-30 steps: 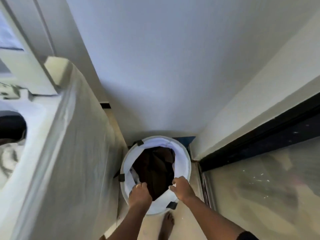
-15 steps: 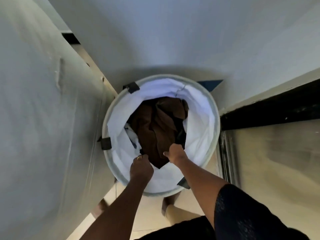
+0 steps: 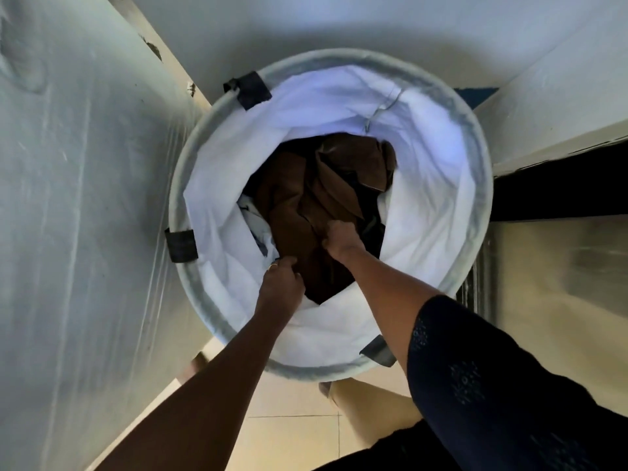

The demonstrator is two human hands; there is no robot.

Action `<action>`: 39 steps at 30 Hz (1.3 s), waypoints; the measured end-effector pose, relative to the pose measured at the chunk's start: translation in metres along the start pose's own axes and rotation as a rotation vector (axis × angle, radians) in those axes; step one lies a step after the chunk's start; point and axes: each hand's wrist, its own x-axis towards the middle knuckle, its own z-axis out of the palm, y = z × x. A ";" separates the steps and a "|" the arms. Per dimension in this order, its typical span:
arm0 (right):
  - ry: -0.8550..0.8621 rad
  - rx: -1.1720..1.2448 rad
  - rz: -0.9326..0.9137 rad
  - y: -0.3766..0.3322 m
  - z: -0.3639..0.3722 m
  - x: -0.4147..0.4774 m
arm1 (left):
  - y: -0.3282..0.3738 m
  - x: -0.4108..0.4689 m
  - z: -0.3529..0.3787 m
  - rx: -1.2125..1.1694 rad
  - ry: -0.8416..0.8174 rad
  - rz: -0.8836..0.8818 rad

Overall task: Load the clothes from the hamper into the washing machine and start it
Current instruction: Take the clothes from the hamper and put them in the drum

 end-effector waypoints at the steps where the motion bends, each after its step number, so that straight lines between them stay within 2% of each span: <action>1: 0.030 0.027 0.019 -0.002 -0.005 0.002 | 0.000 0.000 -0.004 -0.018 0.015 -0.011; 5: -0.024 0.243 0.120 -0.008 -0.027 -0.009 | 0.008 -0.006 -0.022 -0.039 0.005 -0.101; 15: -0.097 0.161 0.120 -0.005 0.002 -0.005 | 0.026 0.002 -0.016 -0.091 -0.071 -0.081; 23: 0.081 0.165 0.124 0.000 -0.013 -0.023 | 0.002 -0.012 -0.009 -0.056 -0.158 -0.176; 27: 0.224 0.204 0.133 -0.017 -0.038 -0.065 | 0.005 -0.028 -0.027 -0.364 -0.118 -0.287; 32: 0.375 0.238 -0.028 -0.055 -0.057 -0.135 | 0.045 -0.055 -0.072 -0.787 0.026 -0.279; 35: 0.514 0.148 -0.225 -0.064 -0.058 -0.174 | 0.067 -0.068 -0.101 -0.971 -0.129 -0.317; 39: 0.612 0.006 -0.361 -0.060 -0.054 -0.213 | 0.081 -0.089 -0.128 -0.798 -0.315 -0.366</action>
